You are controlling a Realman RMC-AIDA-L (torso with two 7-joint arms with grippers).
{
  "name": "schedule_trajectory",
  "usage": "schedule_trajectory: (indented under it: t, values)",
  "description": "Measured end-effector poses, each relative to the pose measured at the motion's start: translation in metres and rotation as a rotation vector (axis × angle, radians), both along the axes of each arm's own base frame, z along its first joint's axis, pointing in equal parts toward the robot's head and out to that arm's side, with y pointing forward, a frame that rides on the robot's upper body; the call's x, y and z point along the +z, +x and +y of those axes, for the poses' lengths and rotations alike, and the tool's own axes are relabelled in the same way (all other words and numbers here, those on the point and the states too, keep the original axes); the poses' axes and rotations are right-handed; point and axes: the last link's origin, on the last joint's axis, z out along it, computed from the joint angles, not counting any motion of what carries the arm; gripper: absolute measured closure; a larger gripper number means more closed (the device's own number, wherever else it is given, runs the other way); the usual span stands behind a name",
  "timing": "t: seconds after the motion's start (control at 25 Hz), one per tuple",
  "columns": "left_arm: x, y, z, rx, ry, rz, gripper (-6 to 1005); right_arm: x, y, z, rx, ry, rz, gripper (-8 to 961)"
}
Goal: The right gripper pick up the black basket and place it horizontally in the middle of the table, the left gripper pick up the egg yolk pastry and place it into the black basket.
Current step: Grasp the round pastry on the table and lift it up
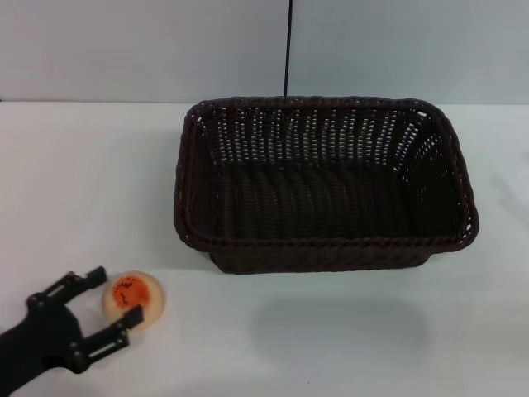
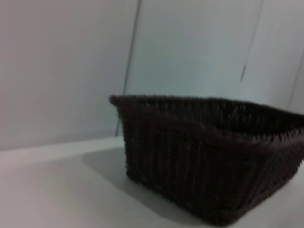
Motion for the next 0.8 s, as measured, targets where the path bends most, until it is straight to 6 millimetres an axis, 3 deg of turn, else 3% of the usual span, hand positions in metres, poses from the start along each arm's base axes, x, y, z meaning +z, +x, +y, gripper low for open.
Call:
schedule_trajectory:
  t: [0.16,0.4,0.8]
  values:
    - [-0.011,0.001,0.004,-0.005,-0.03,0.028,178,-0.001,0.011,-0.007,-0.032,0.051,0.072,185]
    - [-0.011,0.0,0.005,-0.01,-0.034,0.036,178,0.002,0.025,-0.015,-0.098,0.119,0.119,185]
    - [-0.005,0.007,0.014,-0.043,0.025,0.009,612,-0.018,0.044,-0.024,-0.254,0.262,0.112,185]
